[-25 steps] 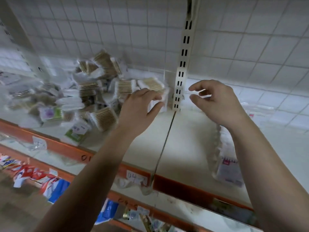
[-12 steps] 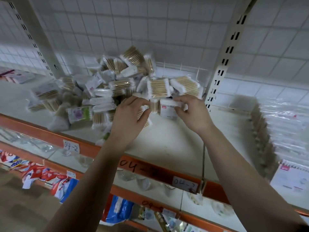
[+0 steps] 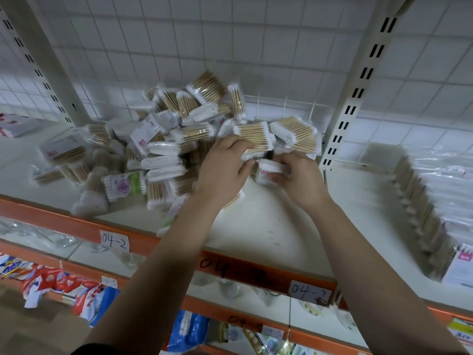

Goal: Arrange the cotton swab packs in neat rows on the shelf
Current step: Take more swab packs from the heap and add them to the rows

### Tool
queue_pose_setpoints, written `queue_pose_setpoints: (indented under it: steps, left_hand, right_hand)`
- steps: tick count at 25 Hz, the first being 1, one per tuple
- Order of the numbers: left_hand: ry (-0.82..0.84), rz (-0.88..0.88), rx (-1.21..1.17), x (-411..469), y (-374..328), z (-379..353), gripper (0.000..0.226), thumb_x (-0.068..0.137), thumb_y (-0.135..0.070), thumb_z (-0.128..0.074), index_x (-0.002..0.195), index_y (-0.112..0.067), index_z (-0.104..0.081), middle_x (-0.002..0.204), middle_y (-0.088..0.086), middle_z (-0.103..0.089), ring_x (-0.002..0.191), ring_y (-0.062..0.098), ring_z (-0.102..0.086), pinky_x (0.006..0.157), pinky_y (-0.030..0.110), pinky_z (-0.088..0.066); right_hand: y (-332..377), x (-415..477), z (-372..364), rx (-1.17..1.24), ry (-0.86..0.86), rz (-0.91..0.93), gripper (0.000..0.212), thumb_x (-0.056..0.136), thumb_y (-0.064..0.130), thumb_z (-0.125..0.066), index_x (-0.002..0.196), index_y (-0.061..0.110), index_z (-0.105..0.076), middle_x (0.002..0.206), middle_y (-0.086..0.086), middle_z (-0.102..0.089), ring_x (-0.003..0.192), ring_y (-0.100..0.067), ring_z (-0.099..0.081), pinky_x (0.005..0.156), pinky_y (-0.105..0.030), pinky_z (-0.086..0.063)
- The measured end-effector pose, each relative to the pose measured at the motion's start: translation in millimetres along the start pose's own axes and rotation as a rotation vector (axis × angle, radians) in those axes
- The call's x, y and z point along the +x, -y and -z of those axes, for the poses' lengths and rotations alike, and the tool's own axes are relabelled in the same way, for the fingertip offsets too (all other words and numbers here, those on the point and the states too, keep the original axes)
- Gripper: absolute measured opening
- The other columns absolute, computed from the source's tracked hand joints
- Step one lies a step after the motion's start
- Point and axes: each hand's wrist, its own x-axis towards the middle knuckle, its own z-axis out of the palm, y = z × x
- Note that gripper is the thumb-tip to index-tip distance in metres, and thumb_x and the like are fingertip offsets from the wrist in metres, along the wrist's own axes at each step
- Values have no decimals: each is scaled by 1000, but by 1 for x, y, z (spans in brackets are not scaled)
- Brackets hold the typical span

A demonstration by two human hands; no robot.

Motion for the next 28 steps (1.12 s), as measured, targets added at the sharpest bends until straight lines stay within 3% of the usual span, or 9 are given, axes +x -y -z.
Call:
queue_pose_setpoints:
  steps: [3,6,11,16,18,20,23,25,28]
  left_hand:
    - [33,-34,115,23,-3,-11,38,85,-21,-64,122,-12,-60,129,6,-56,122,29,-49,104,46,-38]
    - [81,12,195,39,-8,-19,51,82,-29,-67,131,-20,-53,140,-1,-48,131,24,-39,111,42,-26]
    - [18,38,193,47,-5,-23,50,79,-31,-71,126,-22,-56,126,2,-55,120,28,-45,108,43,-31]
    - [-204,-10,-44,42,-8,-19,27,89,-29,-55,109,-14,-64,104,5,-65,97,27,-58,89,40,-45]
    - [-274,-3,-165,40,-21,-12,25,91,-26,-56,110,-12,-63,98,4,-66,91,23,-60,81,39,-49]
    - [-278,35,-309,37,-37,-6,32,89,-20,-57,120,-15,-58,85,1,-62,77,15,-57,73,33,-49]
    - [-217,66,-423,34,-64,-1,51,85,-11,-53,133,-25,-47,62,-4,-38,55,9,-38,57,23,-36]
    - [-180,60,-444,34,-83,-4,51,84,-8,-48,131,-27,-48,60,4,-38,53,11,-37,54,26,-36]
    - [-143,91,-554,37,-119,-16,44,86,-8,-46,126,-26,-47,78,19,-56,62,27,-52,54,41,-45]
  right_hand:
    - [-3,-5,13,-10,-36,-20,25,75,21,-76,98,14,-69,80,9,-55,76,-14,-49,61,-21,-27]
    - [-9,-14,24,-2,-82,-35,29,74,26,-79,99,15,-70,80,11,-58,78,-13,-50,63,-19,-32]
    - [-19,-24,38,0,-105,-93,29,73,26,-80,96,14,-70,86,-1,-65,81,-19,-56,65,-22,-35]
    - [-14,-32,56,28,-131,-150,21,76,20,-76,95,15,-69,84,6,-60,77,-13,-51,61,-6,-34]
    - [-13,-35,66,28,-142,-147,19,77,21,-75,95,15,-69,84,8,-61,76,-10,-51,60,-6,-33]
    - [-13,-40,78,52,-166,-139,18,77,23,-74,94,18,-69,85,8,-64,77,-10,-54,61,-11,-36]
    - [-16,-45,99,94,-204,-129,18,78,22,-74,95,19,-69,87,6,-66,79,-11,-57,65,-16,-39]
    - [-21,-49,118,93,-236,-111,19,78,21,-74,95,19,-69,87,6,-67,79,-12,-58,65,-16,-40]
    - [-38,-58,152,83,-269,-92,18,78,20,-74,95,18,-68,83,9,-64,77,-9,-55,63,-11,-38]
